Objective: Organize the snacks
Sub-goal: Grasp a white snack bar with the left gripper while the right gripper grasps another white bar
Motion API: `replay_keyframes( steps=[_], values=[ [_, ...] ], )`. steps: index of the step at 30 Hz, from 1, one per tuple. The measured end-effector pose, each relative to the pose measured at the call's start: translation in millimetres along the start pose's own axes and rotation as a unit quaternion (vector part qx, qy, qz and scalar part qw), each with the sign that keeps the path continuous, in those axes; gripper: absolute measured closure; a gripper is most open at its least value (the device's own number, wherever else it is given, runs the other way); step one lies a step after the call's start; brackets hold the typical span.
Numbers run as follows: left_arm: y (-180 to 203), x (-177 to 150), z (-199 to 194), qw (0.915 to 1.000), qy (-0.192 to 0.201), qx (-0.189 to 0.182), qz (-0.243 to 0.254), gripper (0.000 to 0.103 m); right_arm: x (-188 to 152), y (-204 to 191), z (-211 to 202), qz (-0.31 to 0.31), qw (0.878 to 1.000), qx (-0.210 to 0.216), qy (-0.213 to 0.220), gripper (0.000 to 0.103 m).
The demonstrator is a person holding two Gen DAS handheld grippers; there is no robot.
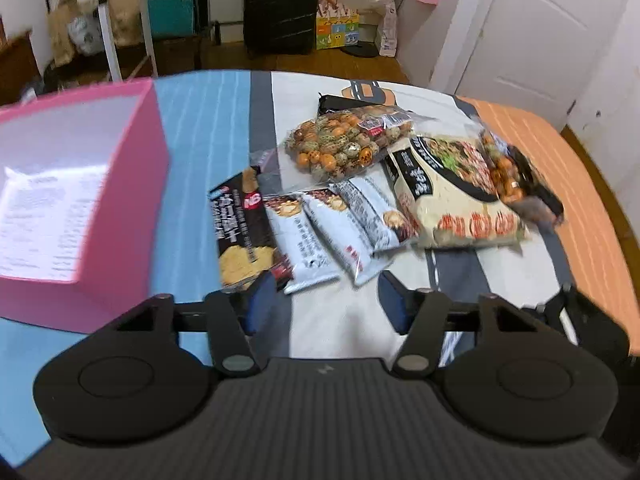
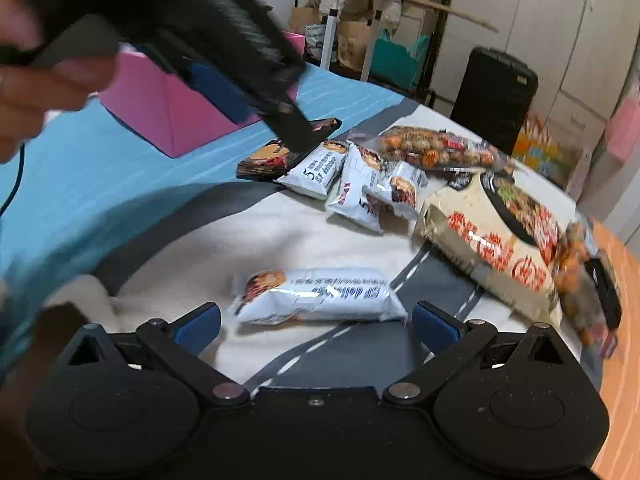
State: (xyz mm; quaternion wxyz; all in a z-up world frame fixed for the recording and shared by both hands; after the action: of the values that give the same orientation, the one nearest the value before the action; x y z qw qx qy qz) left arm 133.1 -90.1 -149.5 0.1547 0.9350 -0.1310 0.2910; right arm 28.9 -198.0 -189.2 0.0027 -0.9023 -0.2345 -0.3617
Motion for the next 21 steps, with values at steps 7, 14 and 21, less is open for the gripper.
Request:
replay_keyframes(
  steps=[7, 14, 21],
  values=[
    [-13, 20, 47, 0.9967, 0.000, -0.042, -0.070, 0.075, 2, 6, 28, -0.025, 1.000, -0.007, -0.002, 0.000],
    [-13, 26, 84, 0.9949, -0.026, -0.043, -0.087, 0.084, 3, 25, 33, 0.029, 1.000, -0.004, 0.011, 0.000],
    [-13, 25, 100, 0.9902, -0.028, -0.043, -0.130, 0.081, -3, 31, 38, 0.043, 0.999, -0.003, 0.021, 0.000]
  ],
)
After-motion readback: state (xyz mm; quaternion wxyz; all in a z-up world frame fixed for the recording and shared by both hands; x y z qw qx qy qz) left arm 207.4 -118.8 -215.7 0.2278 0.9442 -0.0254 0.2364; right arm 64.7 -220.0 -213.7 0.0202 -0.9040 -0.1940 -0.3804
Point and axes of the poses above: each gripper's, at about its wrist camera, not at the fingertips, and z roughly the way its jaws point, y to its right, x to its top, the point moved 4 cm from there along z, roughly the way its jaws point, and after that the axes turned 3 degrees about -x, right-handed, at the moved point
